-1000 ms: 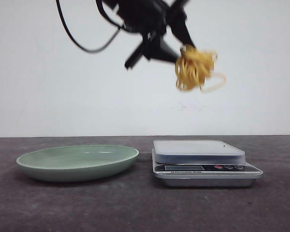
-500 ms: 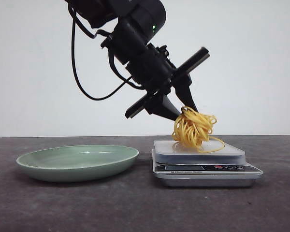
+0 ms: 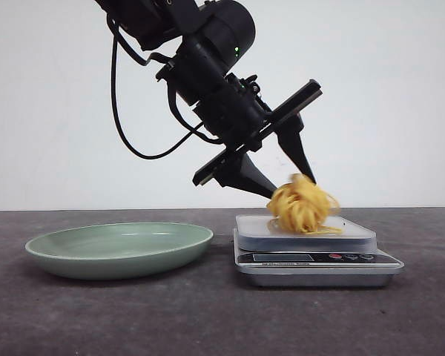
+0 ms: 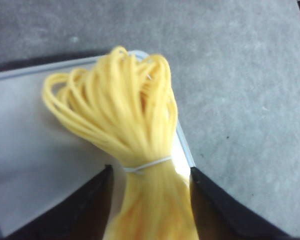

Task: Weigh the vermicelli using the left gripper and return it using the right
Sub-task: 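Lower the bundle onto the scale and open the left gripper, then raise the left gripper away from the scale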

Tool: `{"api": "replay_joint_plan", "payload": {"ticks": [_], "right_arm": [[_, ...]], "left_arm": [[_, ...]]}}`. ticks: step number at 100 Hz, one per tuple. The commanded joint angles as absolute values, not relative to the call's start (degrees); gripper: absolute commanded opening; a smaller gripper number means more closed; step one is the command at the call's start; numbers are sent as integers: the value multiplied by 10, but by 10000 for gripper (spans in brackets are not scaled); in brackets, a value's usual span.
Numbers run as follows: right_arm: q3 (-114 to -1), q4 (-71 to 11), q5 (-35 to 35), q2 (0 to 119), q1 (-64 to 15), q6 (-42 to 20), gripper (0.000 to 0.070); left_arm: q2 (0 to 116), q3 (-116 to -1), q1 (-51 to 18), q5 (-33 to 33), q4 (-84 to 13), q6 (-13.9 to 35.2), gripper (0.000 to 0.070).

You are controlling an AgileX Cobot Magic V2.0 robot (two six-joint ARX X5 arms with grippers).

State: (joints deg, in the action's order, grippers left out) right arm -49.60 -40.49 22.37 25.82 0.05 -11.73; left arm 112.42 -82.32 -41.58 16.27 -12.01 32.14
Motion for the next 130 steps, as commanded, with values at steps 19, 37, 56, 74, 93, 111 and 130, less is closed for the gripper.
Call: {"api": "replay_joint_plan", "payload": {"ticks": [19, 37, 56, 74, 93, 111, 130], "right_arm": [[-507, -403, 225, 261, 0, -100, 569], [-507, -403, 225, 261, 0, -100, 569], [-507, -403, 225, 261, 0, -99, 569], [-507, -400, 225, 261, 0, -98, 569], [-507, -397, 241, 261, -1, -101, 569], [-507, -392, 246, 265, -8, -101, 569], [-507, -375, 244, 285, -18, -101, 569]], "left_arm": [[1076, -858, -397, 163, -143, 269, 313], [938, -858, -374, 135, -183, 208, 313], [748, -858, -370, 39, -249, 143, 313], [569, -858, -371, -33, -319, 114, 313], [417, -858, -371, -112, -448, 113, 313], [325, -853, -371, -191, -604, 117, 314], [261, -797, -371, -215, -663, 148, 314]]}}
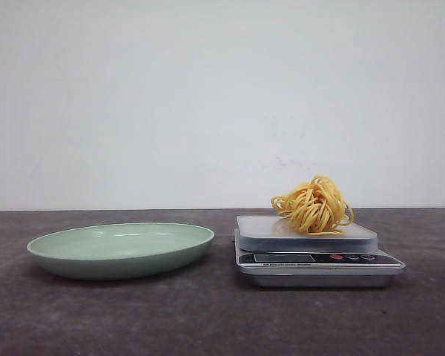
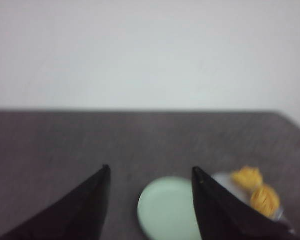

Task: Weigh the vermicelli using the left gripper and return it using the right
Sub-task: 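Raise the left gripper away from the scale, then lower the open right gripper onto the vermicelli on the scale and close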

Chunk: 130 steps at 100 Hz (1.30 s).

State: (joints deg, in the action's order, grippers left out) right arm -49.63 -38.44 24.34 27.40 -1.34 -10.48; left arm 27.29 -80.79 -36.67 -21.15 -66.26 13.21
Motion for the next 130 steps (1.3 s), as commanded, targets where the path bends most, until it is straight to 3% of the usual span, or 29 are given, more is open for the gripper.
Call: {"api": "replay_joint_plan", "payload": {"ticks": [1, 24, 45, 81, 108, 130], "right_arm": [[-507, -373, 244, 287, -18, -101, 569], [-507, -344, 240, 344, -50, -101, 569], [-512, -297, 223, 433, -108, -121, 569], [-623, -328, 156, 684, -192, -140, 562], [-721, -373, 135, 849, -202, -148, 551], [-729, -378, 135, 936, -211, -148, 550]], "left_arm": [[258, -792, -371, -214, -664, 149, 314], [166, -626, -371, -204, -642, 215, 315], [110, -510, -371, -192, -588, 233, 314], [111, -501, -371, -195, -571, 232, 314], [111, -501, -371, -195, -572, 232, 313], [111, -501, -371, -195, -573, 232, 313]]}}
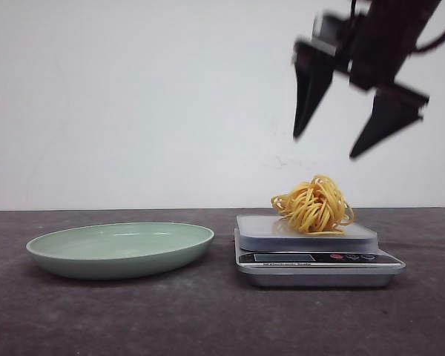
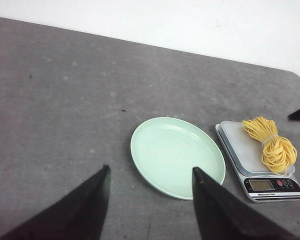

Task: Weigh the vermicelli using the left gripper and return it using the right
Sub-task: 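Lower the open right gripper onto the vermicelli on the scale and close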

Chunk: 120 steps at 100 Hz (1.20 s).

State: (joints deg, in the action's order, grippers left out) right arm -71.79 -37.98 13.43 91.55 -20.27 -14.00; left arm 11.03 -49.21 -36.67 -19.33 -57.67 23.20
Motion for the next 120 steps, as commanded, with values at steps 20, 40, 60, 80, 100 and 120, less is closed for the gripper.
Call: {"api": "replay_joint_plan", "payload": {"ticks": [20, 40, 60, 80, 100, 120], "right_arm": [[-729, -357, 128, 982, -233, -159, 539], [-729, -347, 115, 1001, -247, -179, 420], [-729, -348, 102, 1003, -247, -194, 253], [-729, -349, 90, 1003, -245, -206, 1], [-729, -340, 75, 1002, -245, -208, 0], [-729, -331, 80, 958, -245, -207, 0]], "left_arm": [[111, -501, -371, -195, -574, 232, 313], [111, -501, -371, -195, -575, 232, 313], [111, -501, -371, -195, -578, 232, 313], [111, -501, -371, -195, -592, 232, 313], [111, -501, -371, -195, -589, 232, 313], [111, -501, -371, -195, -587, 232, 313]]}}
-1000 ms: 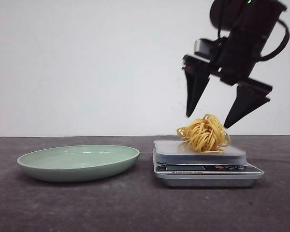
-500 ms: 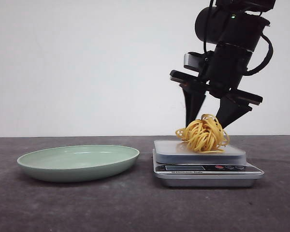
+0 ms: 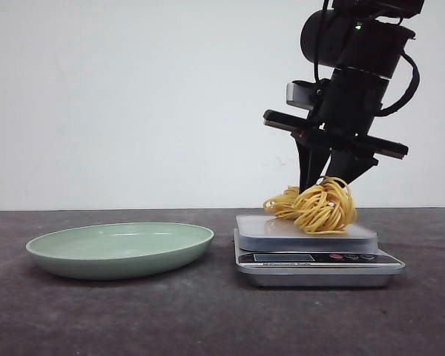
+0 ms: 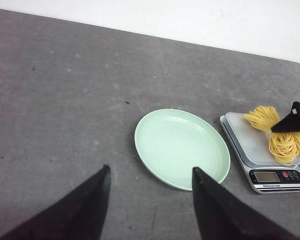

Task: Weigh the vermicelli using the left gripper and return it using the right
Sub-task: 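Lower the open right gripper onto the vermicelli on the scale and close, then lift the bundle with the right gripper and carry it over the plate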

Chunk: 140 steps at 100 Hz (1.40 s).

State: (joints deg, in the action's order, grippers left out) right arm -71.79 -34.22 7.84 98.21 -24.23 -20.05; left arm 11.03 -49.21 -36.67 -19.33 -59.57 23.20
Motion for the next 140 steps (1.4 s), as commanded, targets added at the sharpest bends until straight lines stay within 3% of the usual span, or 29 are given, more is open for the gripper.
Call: {"api": "replay_joint_plan", "payload": {"ticks": [1, 30, 58, 93, 140], "right_arm": [[-729, -331, 80, 954, -245, -207, 0], [-729, -307, 122, 827, -278, -207, 0], [-729, -176, 176, 787, -373, -283, 0], [-730, -50, 161, 899, -419, -341, 0], [-786, -55, 166, 1076, -421, -346, 0]], "left_arm": [[111, -501, -371, -195, -587, 232, 313], [111, -501, -371, -195, -586, 232, 313], [111, -501, -371, -195, -587, 232, 313], [111, -501, -371, -195, -582, 232, 313], [111, -501, -371, -195, -578, 232, 313]]}}
